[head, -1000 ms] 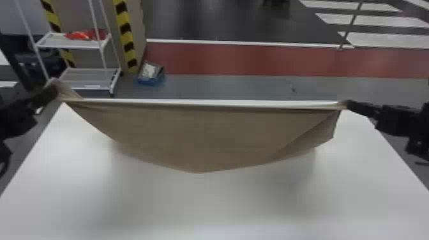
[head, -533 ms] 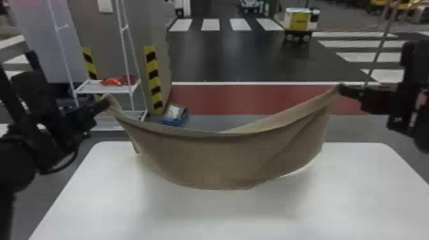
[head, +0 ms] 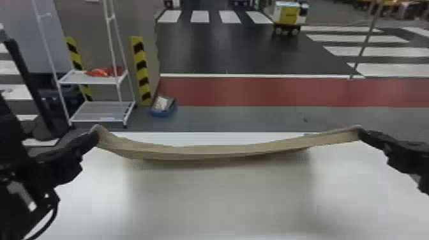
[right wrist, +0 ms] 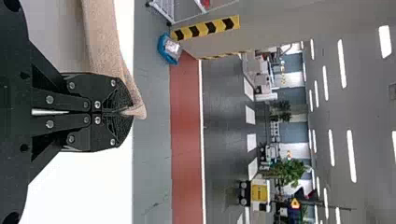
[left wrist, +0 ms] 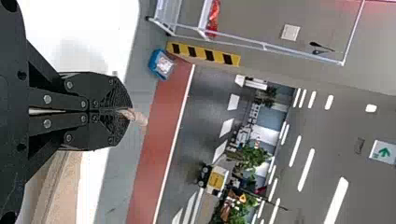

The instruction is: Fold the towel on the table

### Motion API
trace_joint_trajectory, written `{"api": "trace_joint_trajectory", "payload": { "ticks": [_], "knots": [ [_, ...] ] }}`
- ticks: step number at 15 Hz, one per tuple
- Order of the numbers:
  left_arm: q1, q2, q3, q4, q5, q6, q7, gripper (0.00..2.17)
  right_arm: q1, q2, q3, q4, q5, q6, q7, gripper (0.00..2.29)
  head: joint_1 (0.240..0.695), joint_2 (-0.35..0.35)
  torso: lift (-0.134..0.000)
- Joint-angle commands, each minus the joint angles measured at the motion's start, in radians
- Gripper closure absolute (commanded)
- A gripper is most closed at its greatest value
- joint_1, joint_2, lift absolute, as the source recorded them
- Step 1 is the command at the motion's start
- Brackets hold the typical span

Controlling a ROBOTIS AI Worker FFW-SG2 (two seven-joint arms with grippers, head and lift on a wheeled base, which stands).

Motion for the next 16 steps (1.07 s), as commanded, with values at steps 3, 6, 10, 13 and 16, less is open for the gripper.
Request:
{"api": "trace_joint_trajectory", "payload": {
  "ticks": [3, 6, 10, 13, 16],
  "knots": [
    [0.273, -0.033, 0.000, -0.183, -0.006, -0.079, 0.029, 1.67, 0.215, 0.004, -0.140, -0.026, -0.088, -0.099, 0.030, 1.50, 0.682, -0.125, -0.123],
    [0.334, -0.052, 0.003, -0.290, 0.003, -0.011, 0.059, 1.67, 0.285, 0.038, -0.207, -0.113, -0.136, -0.066, 0.061, 1.50, 0.695, -0.180, -0.123],
    [0.359, -0.060, -0.006, -0.281, 0.006, 0.026, 0.069, 1.64, 0.333, 0.040, -0.209, -0.138, -0.133, -0.047, 0.068, 1.50, 0.695, -0.213, -0.123],
    [0.290, -0.055, -0.038, -0.203, -0.062, 0.115, 0.079, 1.61, 0.313, 0.038, -0.175, -0.104, -0.098, -0.026, 0.064, 1.50, 0.695, -0.220, -0.123],
    [0.155, -0.050, -0.113, -0.075, -0.181, 0.194, 0.119, 1.61, 0.186, 0.032, -0.117, -0.001, -0.002, 0.032, 0.051, 1.50, 0.695, -0.197, -0.123]
  ]
}}
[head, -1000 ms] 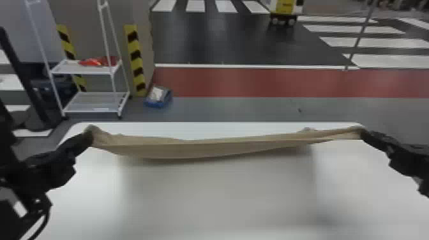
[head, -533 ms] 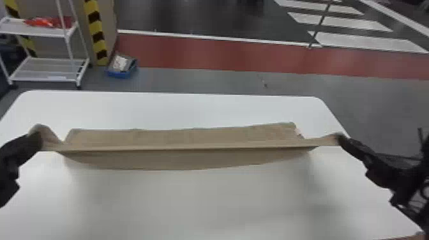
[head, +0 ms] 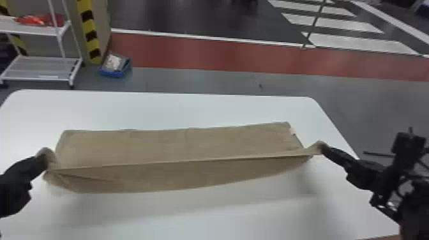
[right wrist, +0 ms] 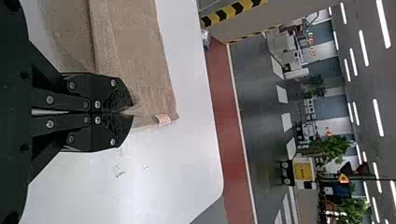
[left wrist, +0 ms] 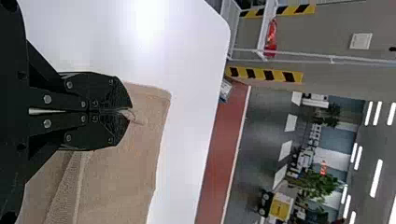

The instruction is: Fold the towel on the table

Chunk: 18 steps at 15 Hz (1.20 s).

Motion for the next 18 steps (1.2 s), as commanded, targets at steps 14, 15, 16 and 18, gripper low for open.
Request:
{"api": "trace_joint_trajectory", "payload": {
  "ticks": [14, 15, 16, 18],
  "knots": [
    [-0.166, 0.055, -0.001, 0.290, -0.100, -0.207, -0.080, 0.02, -0.276, -0.041, 0.170, 0.343, 0.194, -0.027, -0.090, 0.05, 0.695, -0.115, -0.123],
    [-0.166, 0.055, -0.006, 0.290, -0.108, -0.198, -0.080, 0.02, -0.271, -0.041, 0.170, 0.341, 0.191, -0.033, -0.089, 0.05, 0.695, -0.109, -0.123],
    [-0.166, 0.055, -0.012, 0.290, -0.114, -0.195, -0.080, 0.02, -0.265, -0.041, 0.167, 0.341, 0.187, -0.045, -0.080, 0.07, 0.695, -0.103, -0.123],
    [-0.162, 0.055, -0.030, 0.288, -0.134, -0.195, -0.080, 0.02, -0.259, -0.042, 0.161, 0.343, 0.183, -0.082, -0.063, 0.15, 0.695, -0.101, -0.123]
  ]
}}
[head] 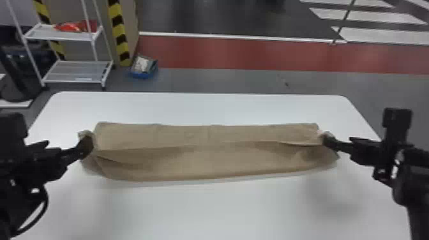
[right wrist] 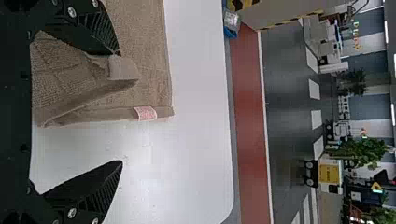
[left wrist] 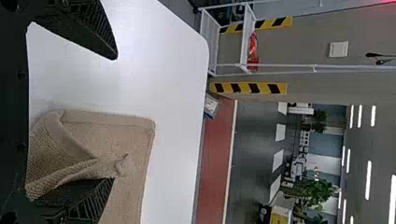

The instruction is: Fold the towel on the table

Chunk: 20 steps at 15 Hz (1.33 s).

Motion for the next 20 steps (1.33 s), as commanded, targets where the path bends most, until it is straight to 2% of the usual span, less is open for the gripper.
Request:
{"api": "trace_joint_trajectory", "payload": {
  "ticks": [1, 4, 6, 7, 10, 11, 12, 15, 17, 19, 20],
  "knots": [
    [0.004, 0.002, -0.032, -0.004, -0.034, 0.004, -0.002, 0.02, 0.011, -0.001, -0.005, 0.001, -0.002, -0.048, 0.023, 0.16, 0.695, -0.101, -0.123],
    [-0.008, 0.006, -0.109, -0.007, -0.080, 0.044, -0.032, 0.02, 0.009, -0.004, -0.019, 0.004, -0.034, 0.002, 0.039, 0.18, 0.695, -0.112, -0.123],
    [-0.013, 0.003, -0.144, -0.012, -0.105, 0.093, -0.066, 0.02, 0.018, -0.018, 0.000, 0.001, -0.009, -0.026, 0.073, 0.17, 0.695, -0.144, -0.123],
    [-0.016, -0.001, -0.142, -0.015, -0.091, 0.114, -0.081, 0.02, 0.023, -0.021, -0.013, 0.004, -0.025, -0.060, 0.089, 0.17, 0.695, -0.155, -0.123],
    [-0.002, -0.004, -0.043, -0.069, 0.078, 0.081, -0.129, 0.02, 0.009, -0.038, -0.082, 0.027, -0.075, -0.069, 0.095, 0.17, 0.695, -0.179, -0.123],
    [-0.002, -0.004, -0.009, -0.084, 0.104, 0.078, -0.137, 0.02, 0.003, -0.055, -0.091, 0.032, -0.080, -0.063, 0.095, 0.17, 0.695, -0.190, -0.123],
    [-0.002, -0.004, 0.019, -0.086, 0.113, 0.062, -0.153, 0.02, 0.003, -0.064, -0.089, 0.032, -0.082, -0.054, 0.098, 0.17, 0.695, -0.199, -0.123],
    [0.021, -0.001, 0.077, -0.055, 0.119, 0.025, -0.212, 0.02, 0.009, -0.066, -0.092, 0.032, -0.091, -0.066, 0.107, 0.17, 0.695, -0.202, -0.123],
    [0.089, 0.005, 0.134, -0.020, 0.116, -0.134, -0.304, 0.02, 0.017, -0.070, -0.096, 0.043, -0.089, -0.103, 0.135, 0.18, 0.695, -0.182, -0.123],
    [0.147, 0.019, 0.172, 0.040, 0.101, -0.337, -0.434, 0.04, 0.018, -0.072, -0.096, 0.043, -0.086, -0.100, 0.136, 0.18, 0.695, -0.167, -0.123],
    [0.173, 0.028, 0.172, 0.069, 0.082, -0.435, -0.472, 0.10, 0.017, -0.070, -0.094, 0.043, -0.092, -0.094, 0.136, 0.19, 0.695, -0.156, -0.123]
  ]
}}
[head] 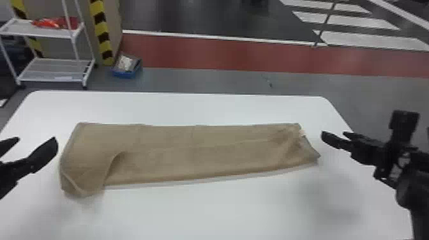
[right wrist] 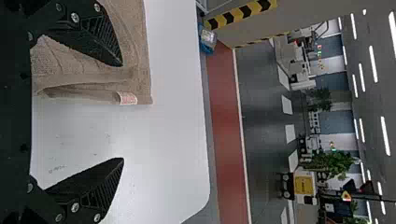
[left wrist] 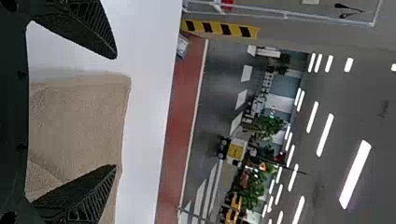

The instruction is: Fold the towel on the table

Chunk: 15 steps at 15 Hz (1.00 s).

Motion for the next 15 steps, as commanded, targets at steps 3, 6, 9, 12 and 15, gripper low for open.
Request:
{"api": "trace_joint_trajectory", "payload": {
  "ticks": [3, 6, 9, 12, 15],
  "knots": [
    [0.125, 0.018, 0.004, 0.126, -0.099, -0.529, -0.141, 0.16, 0.000, 0.005, 0.001, 0.000, -0.011, 0.037, 0.010, 0.19, 0.695, -0.141, -0.123],
    [0.165, 0.058, -0.037, 0.278, -0.144, -0.888, -0.176, 0.22, 0.013, 0.007, -0.010, 0.000, -0.034, 0.049, 0.018, 0.19, 0.695, -0.146, -0.123],
    [0.193, 0.066, -0.082, 0.299, -0.174, -0.900, -0.207, 0.22, 0.012, 0.007, -0.010, 0.000, -0.044, 0.064, 0.018, 0.19, 0.695, -0.159, -0.123],
    [0.228, 0.073, -0.140, 0.244, -0.280, -0.894, -0.222, 0.22, 0.010, 0.008, -0.005, 0.000, -0.044, 0.077, 0.018, 0.19, 0.695, -0.200, -0.123],
    [0.231, 0.075, -0.157, 0.218, -0.325, -0.851, -0.243, 0.27, 0.010, 0.007, -0.014, 0.000, -0.046, 0.083, 0.018, 0.19, 0.695, -0.255, -0.123]
  ]
}}
